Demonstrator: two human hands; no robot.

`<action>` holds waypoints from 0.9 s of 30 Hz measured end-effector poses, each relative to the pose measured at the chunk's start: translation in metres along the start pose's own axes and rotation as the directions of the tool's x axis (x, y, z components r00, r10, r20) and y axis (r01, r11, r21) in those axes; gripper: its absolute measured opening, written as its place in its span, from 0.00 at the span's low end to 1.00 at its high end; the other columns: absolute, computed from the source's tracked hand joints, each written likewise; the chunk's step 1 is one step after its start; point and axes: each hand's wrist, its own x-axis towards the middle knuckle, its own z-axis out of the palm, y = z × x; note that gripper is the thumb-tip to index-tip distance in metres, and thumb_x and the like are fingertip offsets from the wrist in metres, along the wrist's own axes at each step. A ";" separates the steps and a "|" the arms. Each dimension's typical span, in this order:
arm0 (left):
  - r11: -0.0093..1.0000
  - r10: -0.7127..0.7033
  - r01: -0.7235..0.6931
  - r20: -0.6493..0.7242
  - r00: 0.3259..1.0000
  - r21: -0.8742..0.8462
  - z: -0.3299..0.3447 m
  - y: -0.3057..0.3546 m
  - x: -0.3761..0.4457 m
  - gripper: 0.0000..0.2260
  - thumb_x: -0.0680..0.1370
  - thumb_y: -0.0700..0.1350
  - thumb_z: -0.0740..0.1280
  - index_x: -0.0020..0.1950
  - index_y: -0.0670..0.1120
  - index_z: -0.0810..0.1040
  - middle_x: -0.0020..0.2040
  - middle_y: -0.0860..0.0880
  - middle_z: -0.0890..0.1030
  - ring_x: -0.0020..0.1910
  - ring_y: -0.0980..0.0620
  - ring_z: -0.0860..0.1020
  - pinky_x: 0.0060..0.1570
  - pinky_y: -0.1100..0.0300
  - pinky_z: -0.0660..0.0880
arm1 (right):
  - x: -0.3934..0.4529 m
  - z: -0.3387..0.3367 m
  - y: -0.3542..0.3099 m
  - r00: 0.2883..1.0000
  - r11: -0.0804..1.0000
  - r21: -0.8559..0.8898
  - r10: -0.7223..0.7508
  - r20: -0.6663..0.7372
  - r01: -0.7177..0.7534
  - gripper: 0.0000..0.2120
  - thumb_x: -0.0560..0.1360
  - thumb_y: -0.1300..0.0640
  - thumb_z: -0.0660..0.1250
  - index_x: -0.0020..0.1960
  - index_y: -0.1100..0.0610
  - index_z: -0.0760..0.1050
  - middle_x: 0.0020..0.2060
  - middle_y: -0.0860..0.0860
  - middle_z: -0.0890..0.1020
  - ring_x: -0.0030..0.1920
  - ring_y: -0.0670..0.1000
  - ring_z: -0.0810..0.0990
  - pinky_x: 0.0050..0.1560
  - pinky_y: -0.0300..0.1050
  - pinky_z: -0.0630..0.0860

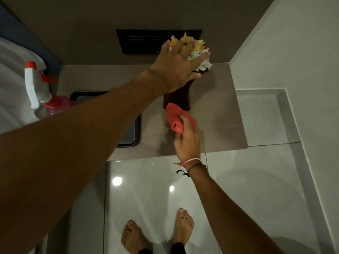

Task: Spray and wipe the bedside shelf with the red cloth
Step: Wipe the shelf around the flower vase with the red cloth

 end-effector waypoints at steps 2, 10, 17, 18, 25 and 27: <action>1.000 -0.021 0.021 -0.018 1.000 0.000 0.006 0.007 -0.006 0.30 0.85 0.62 0.52 0.86 0.56 0.51 0.87 0.37 0.52 0.86 0.33 0.51 0.82 0.30 0.51 | -0.005 -0.014 -0.009 0.991 0.956 0.265 0.134 -0.017 -0.125 0.19 0.77 0.67 0.64 0.65 0.54 0.71 0.53 0.48 0.80 0.49 0.39 0.80 0.48 0.28 0.75; 0.958 -0.203 0.129 -0.285 0.937 -0.257 0.019 0.016 -0.069 0.30 0.84 0.56 0.57 0.86 0.50 0.58 0.86 0.34 0.57 0.85 0.33 0.58 0.82 0.33 0.59 | 0.000 -0.033 -0.022 0.836 0.390 0.773 0.450 0.314 -0.500 0.11 0.75 0.68 0.67 0.55 0.58 0.80 0.52 0.58 0.83 0.53 0.58 0.81 0.60 0.62 0.78; 0.026 -0.627 0.433 0.322 0.709 -0.901 0.068 0.010 -0.182 0.33 0.78 0.64 0.68 0.76 0.44 0.73 0.71 0.41 0.81 0.69 0.44 0.80 0.71 0.45 0.77 | 0.000 -0.013 -0.037 0.795 0.248 0.770 0.355 0.492 -0.588 0.14 0.77 0.62 0.66 0.62 0.57 0.78 0.61 0.59 0.82 0.61 0.61 0.81 0.63 0.63 0.77; -0.202 -0.550 0.446 0.478 0.685 -0.872 0.076 0.007 -0.192 0.29 0.78 0.62 0.70 0.72 0.44 0.77 0.68 0.42 0.83 0.67 0.43 0.82 0.69 0.44 0.80 | 0.000 -0.006 -0.040 0.788 0.262 0.755 0.354 0.504 -0.601 0.15 0.77 0.61 0.66 0.64 0.58 0.76 0.63 0.59 0.81 0.63 0.62 0.80 0.64 0.64 0.76; -0.495 -0.622 0.325 0.590 0.515 -0.806 0.109 -0.025 -0.219 0.12 0.80 0.29 0.70 0.49 0.47 0.79 0.46 0.44 0.83 0.44 0.48 0.83 0.35 0.63 0.87 | 0.015 0.034 -0.070 0.801 0.563 0.572 0.370 0.471 -0.596 0.11 0.78 0.63 0.66 0.60 0.59 0.78 0.46 0.53 0.83 0.47 0.52 0.82 0.47 0.47 0.82; -0.415 -0.699 0.389 0.562 0.442 -0.823 0.112 -0.035 -0.216 0.18 0.77 0.27 0.71 0.46 0.51 0.77 0.42 0.45 0.82 0.43 0.45 0.83 0.44 0.52 0.87 | 0.027 0.043 -0.078 0.801 0.661 0.472 0.370 0.471 -0.583 0.14 0.79 0.65 0.64 0.64 0.62 0.76 0.51 0.57 0.82 0.53 0.56 0.82 0.54 0.49 0.80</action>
